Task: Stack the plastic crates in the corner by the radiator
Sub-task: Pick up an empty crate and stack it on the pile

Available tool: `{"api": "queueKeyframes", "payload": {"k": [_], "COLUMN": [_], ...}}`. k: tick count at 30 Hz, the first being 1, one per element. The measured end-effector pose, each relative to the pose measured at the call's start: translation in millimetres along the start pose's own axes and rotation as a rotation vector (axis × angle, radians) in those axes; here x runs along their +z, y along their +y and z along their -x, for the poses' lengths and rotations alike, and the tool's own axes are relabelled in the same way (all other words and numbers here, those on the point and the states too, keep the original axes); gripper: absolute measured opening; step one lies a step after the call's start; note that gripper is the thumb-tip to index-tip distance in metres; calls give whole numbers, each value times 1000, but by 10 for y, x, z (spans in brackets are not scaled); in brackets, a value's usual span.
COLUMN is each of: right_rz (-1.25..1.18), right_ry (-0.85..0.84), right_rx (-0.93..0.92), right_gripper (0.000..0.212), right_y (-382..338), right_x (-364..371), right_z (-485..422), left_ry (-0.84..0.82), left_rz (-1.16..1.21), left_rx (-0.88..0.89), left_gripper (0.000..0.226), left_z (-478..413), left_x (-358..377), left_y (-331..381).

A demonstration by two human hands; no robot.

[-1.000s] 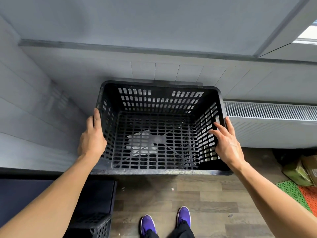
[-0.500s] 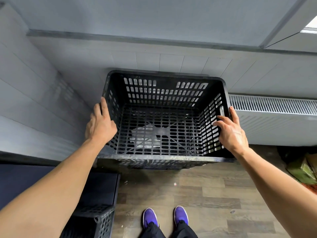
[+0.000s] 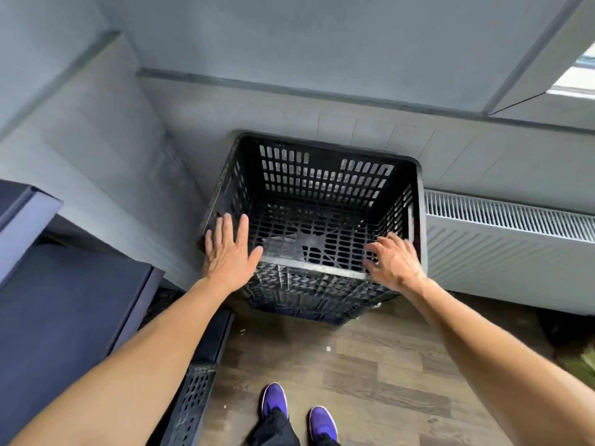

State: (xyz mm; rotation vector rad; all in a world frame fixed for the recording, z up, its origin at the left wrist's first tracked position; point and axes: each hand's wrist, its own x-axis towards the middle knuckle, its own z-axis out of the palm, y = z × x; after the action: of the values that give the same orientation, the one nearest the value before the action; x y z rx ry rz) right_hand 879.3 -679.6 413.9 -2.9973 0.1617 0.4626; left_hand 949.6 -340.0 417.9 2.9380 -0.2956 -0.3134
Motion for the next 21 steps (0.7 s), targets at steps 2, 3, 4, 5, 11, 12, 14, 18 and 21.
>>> {"api": "queueKeyframes", "payload": {"k": [2, 3, 4, 5, 11, 12, 14, 18, 21], "right_rz": [-153, -201, -226, -237, -182, -155, -109, -104, -133], "right_ry": [-38, -50, -60, -64, 14, 45, 106, 93, -36], "right_rx": [-24, -35, -46, -60, -211, -253, -344, -486, -583], "right_gripper": [46, 45, 44, 44, 44, 45, 42, 38, 39], "right_y": [-74, -98, -120, -142, -350, -398, -529, -914, -1246], "right_x": [-28, -57, -88, -107, -81, -49, 8, 102, 276], "right_z": [98, 161, 230, 289, 648, 693, 774, 954, 1140], "left_ry": [-20, -25, -30, -40, -33, -30, -25, 15, 9], "left_rz": [41, 61, 78, 96, 172, 179, 208, 277, 339], "left_rx": [4, 0, -5, -10, -88, -111, -175, -336, -466], "left_gripper": [74, 73, 72, 72, 72, 72, 72, 72, 71], "left_z": [200, 302, 410, 507, 1248, 1387, 1688, 2278, 2769], "left_x": [-31, -48, -59, -62, 108, 147, 209, 323, 508], "left_y": [151, 216, 276, 330, 435, 425, 392, 317, 254]}}
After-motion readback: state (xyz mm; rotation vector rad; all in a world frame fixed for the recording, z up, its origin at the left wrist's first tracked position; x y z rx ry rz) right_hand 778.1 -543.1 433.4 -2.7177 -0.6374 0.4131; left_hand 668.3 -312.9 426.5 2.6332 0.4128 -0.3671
